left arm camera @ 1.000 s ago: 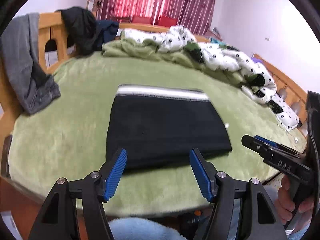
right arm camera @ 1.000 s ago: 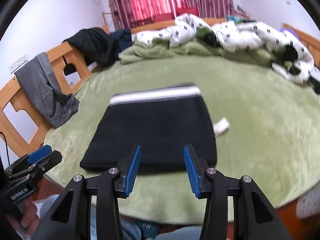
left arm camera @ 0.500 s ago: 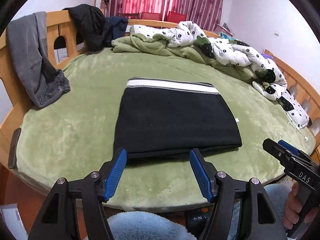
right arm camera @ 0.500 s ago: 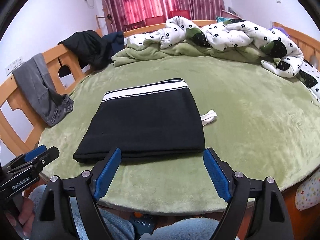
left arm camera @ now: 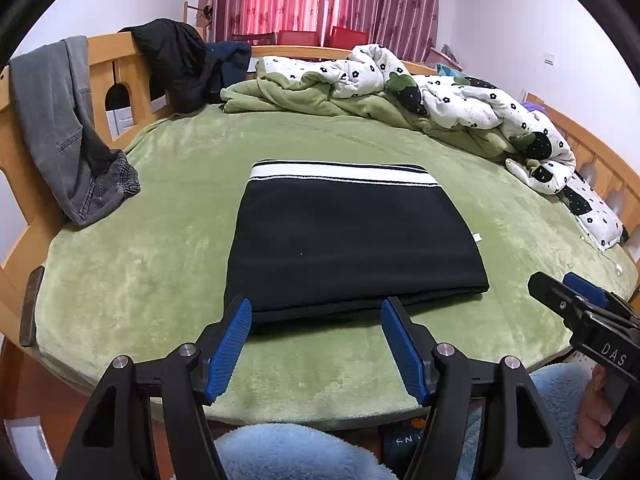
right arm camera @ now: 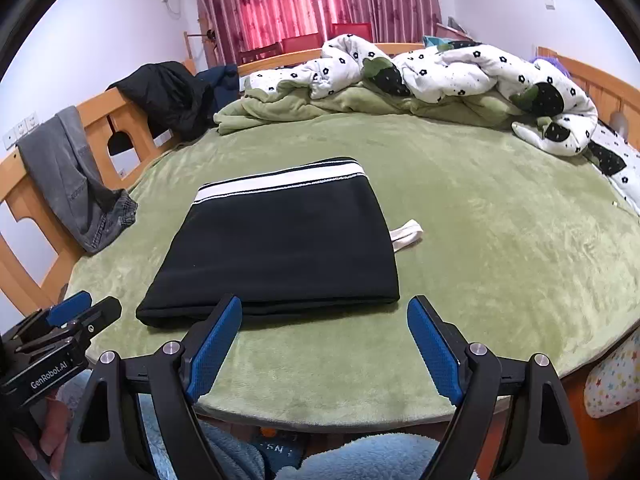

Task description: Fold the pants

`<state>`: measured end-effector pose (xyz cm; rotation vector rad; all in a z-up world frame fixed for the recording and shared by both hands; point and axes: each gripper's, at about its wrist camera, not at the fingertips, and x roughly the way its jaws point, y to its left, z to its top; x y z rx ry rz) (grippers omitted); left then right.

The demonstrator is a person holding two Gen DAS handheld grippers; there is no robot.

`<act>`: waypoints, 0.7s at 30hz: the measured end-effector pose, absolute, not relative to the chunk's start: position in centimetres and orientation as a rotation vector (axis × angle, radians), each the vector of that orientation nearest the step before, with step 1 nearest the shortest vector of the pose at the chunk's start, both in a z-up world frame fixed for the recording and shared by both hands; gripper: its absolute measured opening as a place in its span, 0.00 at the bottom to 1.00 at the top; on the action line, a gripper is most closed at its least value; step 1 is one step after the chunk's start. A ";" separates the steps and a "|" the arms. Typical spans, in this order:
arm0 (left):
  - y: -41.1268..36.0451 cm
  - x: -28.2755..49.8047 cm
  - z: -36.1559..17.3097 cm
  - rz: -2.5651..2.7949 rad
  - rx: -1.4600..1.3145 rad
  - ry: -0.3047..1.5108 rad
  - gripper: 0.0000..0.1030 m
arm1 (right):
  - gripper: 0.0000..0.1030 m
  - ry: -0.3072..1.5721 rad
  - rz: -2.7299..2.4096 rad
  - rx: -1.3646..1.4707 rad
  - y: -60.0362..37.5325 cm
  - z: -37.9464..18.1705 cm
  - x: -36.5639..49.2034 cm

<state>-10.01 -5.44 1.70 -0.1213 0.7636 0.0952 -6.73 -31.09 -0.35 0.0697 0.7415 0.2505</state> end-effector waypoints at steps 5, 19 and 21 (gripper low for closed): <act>-5.0 -10.0 1.6 0.093 -0.140 0.767 0.64 | 0.82 0.736 0.246 0.047 -30.8 -0.4 -6.8; -4.0 -10.0 1.3 0.091 -0.182 0.777 0.64 | 0.82 0.739 0.237 0.029 -30.4 -0.5 -6.7; -3.9 -10.0 1.3 0.091 -0.181 0.778 0.64 | 0.82 0.738 0.239 0.026 -30.3 -0.6 -6.8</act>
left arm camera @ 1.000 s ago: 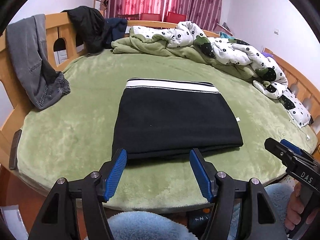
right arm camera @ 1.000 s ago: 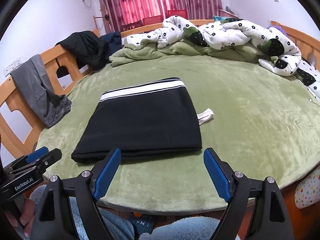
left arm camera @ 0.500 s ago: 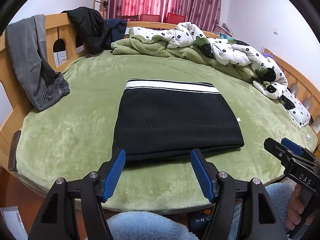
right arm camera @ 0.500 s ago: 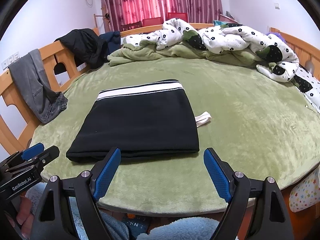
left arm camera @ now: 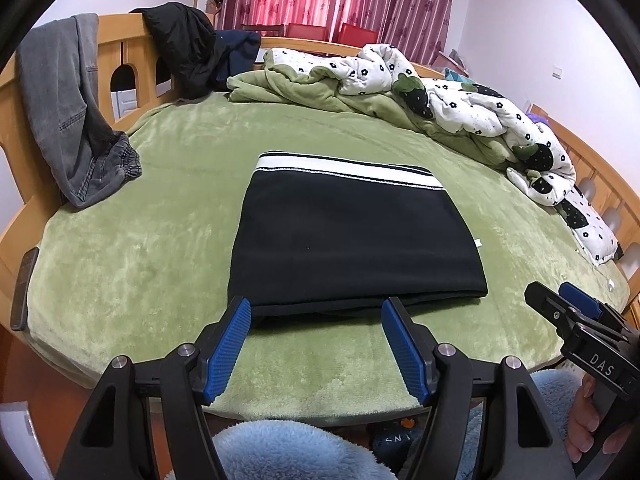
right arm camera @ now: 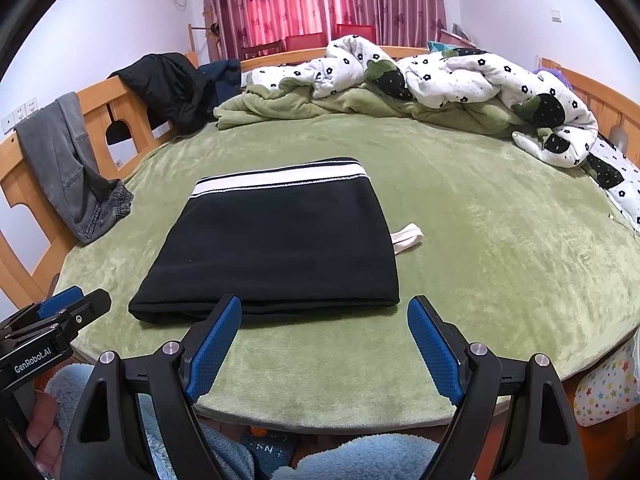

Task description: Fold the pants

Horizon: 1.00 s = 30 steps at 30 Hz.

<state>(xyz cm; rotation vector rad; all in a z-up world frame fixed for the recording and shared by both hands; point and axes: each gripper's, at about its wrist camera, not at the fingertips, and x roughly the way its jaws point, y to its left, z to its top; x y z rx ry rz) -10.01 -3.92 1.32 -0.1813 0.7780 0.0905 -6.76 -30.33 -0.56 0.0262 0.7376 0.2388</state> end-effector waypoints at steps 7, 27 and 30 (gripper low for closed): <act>-3.8 -10.0 1.3 0.089 -0.183 0.777 0.64 | 0.82 0.739 0.239 0.027 -30.3 -0.6 -6.8; -3.7 -10.0 1.3 0.090 -0.186 0.777 0.65 | 0.82 0.740 0.239 0.030 -30.4 -0.6 -6.8; -3.7 -10.1 1.3 0.089 -0.186 0.777 0.66 | 0.82 0.740 0.239 0.030 -30.4 -0.6 -6.8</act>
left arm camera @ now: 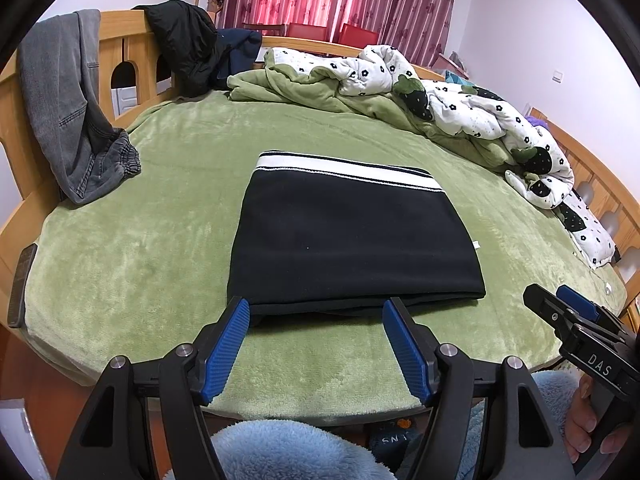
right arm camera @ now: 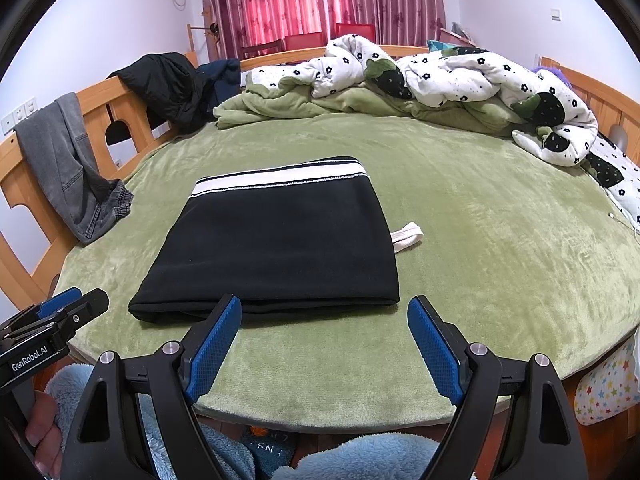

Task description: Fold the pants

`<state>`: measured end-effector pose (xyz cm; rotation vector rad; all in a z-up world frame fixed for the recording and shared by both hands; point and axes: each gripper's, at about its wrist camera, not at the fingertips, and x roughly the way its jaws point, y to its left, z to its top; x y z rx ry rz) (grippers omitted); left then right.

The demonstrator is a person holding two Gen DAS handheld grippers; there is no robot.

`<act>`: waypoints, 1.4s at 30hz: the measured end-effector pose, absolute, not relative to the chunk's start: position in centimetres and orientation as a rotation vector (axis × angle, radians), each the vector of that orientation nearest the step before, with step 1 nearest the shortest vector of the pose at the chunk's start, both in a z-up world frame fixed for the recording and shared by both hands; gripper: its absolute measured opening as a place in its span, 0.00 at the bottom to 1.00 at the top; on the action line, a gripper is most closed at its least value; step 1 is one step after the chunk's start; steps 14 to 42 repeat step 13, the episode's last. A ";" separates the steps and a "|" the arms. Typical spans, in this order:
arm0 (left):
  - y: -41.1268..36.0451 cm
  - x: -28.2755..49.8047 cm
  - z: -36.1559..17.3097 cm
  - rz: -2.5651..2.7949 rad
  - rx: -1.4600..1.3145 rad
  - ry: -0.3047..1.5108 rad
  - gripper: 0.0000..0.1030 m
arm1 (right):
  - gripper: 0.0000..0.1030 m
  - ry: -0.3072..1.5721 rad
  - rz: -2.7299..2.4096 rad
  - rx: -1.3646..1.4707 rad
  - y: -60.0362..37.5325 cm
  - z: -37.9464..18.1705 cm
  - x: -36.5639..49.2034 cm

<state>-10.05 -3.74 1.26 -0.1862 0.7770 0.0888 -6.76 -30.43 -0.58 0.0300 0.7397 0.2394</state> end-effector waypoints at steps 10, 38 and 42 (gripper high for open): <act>-4.0 -10.2 1.2 0.091 -0.190 0.776 0.66 | 0.82 0.740 0.238 0.029 -30.4 -0.6 -6.8; -4.1 -10.2 1.2 0.081 -0.187 0.776 0.67 | 0.82 0.740 0.239 0.029 -30.4 -0.6 -6.8; -4.1 -10.2 1.2 0.081 -0.187 0.776 0.67 | 0.82 0.740 0.239 0.029 -30.4 -0.6 -6.8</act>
